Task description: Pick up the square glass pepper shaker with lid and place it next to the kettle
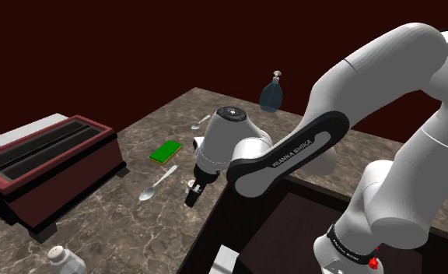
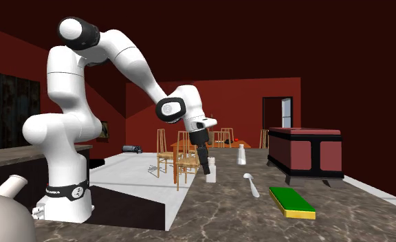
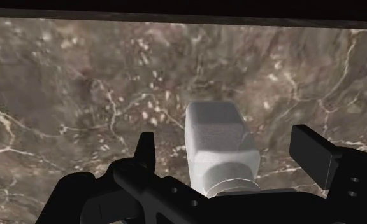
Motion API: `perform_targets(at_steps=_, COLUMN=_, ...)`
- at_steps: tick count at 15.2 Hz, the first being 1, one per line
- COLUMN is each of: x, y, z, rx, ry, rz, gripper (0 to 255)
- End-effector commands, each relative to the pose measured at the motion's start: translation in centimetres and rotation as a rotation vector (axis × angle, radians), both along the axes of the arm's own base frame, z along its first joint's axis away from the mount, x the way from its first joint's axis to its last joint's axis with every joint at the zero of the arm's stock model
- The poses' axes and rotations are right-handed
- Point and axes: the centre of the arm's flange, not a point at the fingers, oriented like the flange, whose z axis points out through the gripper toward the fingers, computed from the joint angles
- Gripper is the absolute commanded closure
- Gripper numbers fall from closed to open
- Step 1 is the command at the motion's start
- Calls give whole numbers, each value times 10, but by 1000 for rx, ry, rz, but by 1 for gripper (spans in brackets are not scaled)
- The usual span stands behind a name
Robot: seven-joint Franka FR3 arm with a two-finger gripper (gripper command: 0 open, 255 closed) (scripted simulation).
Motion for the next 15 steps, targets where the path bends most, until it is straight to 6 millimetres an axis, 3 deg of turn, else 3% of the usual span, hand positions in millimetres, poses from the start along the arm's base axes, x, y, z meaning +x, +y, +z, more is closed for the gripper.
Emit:
perform_targets(at_steps=1, x=0, y=0, z=0, rx=0, ry=0, rz=0, gripper=0)
perform_targets(at_steps=2, x=0, y=0, z=0, rx=0, ry=0, rz=0, gripper=255)
perform_targets(at_steps=11, x=0, y=0, z=0, rx=0, ry=0, rz=0, gripper=255)
perform_targets(at_steps=15, x=0, y=0, z=21, rx=0, ry=0, rz=0, gripper=255)
